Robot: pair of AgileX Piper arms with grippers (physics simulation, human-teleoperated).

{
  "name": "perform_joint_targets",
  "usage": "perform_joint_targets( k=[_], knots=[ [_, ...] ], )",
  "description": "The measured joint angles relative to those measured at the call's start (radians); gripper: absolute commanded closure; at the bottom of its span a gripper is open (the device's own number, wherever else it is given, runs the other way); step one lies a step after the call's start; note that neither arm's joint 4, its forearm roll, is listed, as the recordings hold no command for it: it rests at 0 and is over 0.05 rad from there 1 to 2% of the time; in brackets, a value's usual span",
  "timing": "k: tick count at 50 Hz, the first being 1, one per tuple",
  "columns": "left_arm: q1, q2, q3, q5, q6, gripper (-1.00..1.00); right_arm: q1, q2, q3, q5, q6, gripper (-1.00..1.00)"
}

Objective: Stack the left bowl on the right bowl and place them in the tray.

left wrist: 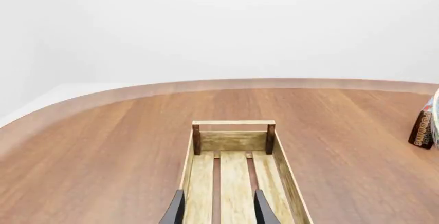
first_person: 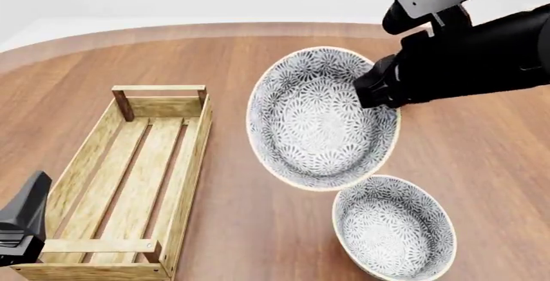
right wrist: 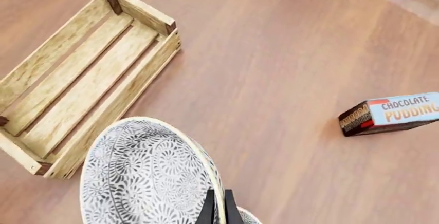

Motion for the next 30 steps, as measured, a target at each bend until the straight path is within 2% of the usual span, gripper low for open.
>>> perform_joint_targets(
  k=[14, 30],
  knots=[
    [0.0, 0.0, 0.0, 0.0, 0.0, -1.0, -0.063, -0.171, 0.102, 0.038, 0.056, 1.0],
    [0.0, 0.0, 0.0, 0.0, 0.0, -1.0, -0.117, -0.302, 0.251, 0.004, 0.129, 1.0]
  ],
)
